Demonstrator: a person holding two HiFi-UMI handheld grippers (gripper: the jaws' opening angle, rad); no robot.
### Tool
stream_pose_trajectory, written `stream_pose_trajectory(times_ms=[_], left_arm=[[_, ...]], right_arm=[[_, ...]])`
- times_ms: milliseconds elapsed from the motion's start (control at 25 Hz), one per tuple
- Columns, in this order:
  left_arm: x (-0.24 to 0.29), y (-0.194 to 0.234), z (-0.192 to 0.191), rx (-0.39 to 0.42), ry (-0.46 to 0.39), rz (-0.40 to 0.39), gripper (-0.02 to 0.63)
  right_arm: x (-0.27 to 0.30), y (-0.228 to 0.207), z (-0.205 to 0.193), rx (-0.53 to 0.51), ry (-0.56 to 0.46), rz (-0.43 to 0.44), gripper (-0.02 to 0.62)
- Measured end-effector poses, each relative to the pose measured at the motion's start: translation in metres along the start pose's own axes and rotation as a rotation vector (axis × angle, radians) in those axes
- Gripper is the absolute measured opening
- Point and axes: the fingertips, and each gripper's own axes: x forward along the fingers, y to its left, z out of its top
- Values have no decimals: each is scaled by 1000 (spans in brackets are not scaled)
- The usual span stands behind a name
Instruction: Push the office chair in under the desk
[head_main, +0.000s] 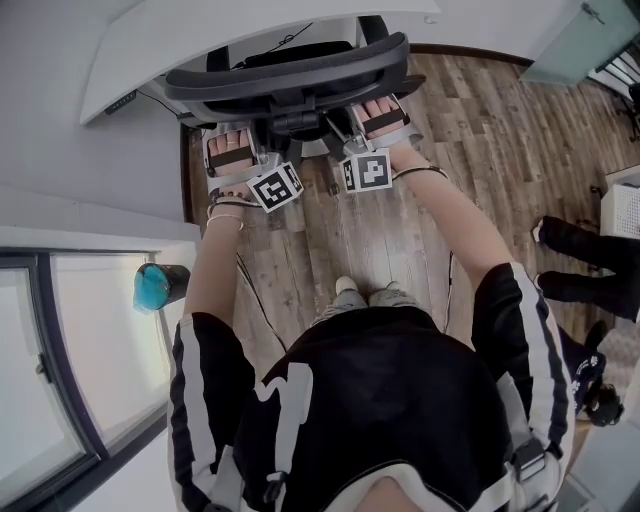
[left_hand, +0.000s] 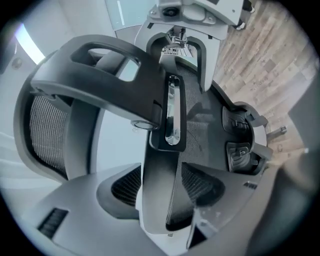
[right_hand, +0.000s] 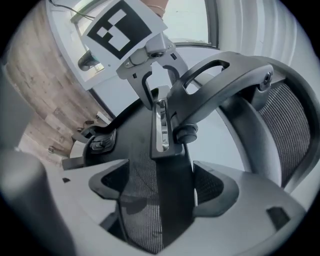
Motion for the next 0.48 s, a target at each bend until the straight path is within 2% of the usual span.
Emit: stream_pose_trajectory(times_ms=[120, 200, 360, 480], left_arm=[[-7, 3, -2, -18, 2, -6, 241], [-14, 5, -1, -24, -1, -5, 241], [-27, 4, 0, -46, -3, 4, 241], [-30, 5, -2, -89, 11, 8, 241]], right_arm=[[-2, 1, -2, -56, 31, 19, 383], [-4, 2, -2, -56, 45, 19, 383], [-7, 2, -3, -23, 74, -2, 383], [-11, -3, -6, 55, 86, -76, 383]])
